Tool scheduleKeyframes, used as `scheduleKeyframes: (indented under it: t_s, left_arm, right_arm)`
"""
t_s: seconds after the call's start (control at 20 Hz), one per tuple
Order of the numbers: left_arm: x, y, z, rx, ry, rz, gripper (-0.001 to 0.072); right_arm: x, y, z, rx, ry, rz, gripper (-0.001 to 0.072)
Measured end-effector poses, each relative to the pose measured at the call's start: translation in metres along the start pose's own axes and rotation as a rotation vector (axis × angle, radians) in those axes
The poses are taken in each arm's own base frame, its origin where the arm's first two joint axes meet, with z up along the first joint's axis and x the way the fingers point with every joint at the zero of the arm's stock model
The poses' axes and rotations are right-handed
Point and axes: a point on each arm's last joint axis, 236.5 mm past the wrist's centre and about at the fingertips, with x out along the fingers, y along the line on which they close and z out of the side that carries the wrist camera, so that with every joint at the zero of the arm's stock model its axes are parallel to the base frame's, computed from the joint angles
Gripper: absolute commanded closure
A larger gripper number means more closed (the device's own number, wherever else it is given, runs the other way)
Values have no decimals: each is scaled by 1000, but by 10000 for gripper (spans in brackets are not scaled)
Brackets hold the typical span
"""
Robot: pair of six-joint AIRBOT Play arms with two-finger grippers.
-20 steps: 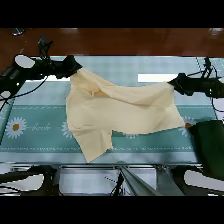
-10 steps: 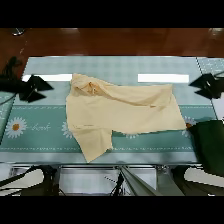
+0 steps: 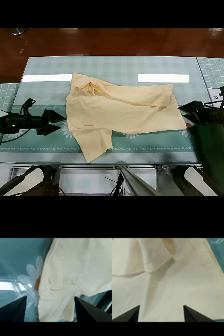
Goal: Fold the shirts.
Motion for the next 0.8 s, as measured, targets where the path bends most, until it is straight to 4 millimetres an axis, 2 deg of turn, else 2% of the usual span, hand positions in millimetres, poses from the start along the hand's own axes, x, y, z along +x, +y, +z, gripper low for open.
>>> scheduleKeyframes:
  t_s: [0.3, 0.35, 0.4, 0.45, 0.65, 0.8]
  left_arm:
    - [40, -10, -19, 58, 32, 2, 9]
    - [44, -12, -20, 65, 31, 3, 135]
    - [48, -13, -19, 71, 23, 7, 535]
    - [52, -10, -17, 87, 11, 27, 676]
    - [54, -15, -9, 136, -15, 25, 683]
    - [36, -23, 8, 163, -47, -17, 683]
  right_arm:
    - [2, 7, -19, 3, 26, 37, 90]
    - [2, 8, -22, 3, 34, 44, 89]
    - [2, 9, -25, 3, 44, 47, 89]
    - [2, 10, -26, 3, 49, 50, 89]
    - [2, 9, -30, 20, 64, 48, 89]
    - [0, -7, -40, 36, 106, -26, 89]
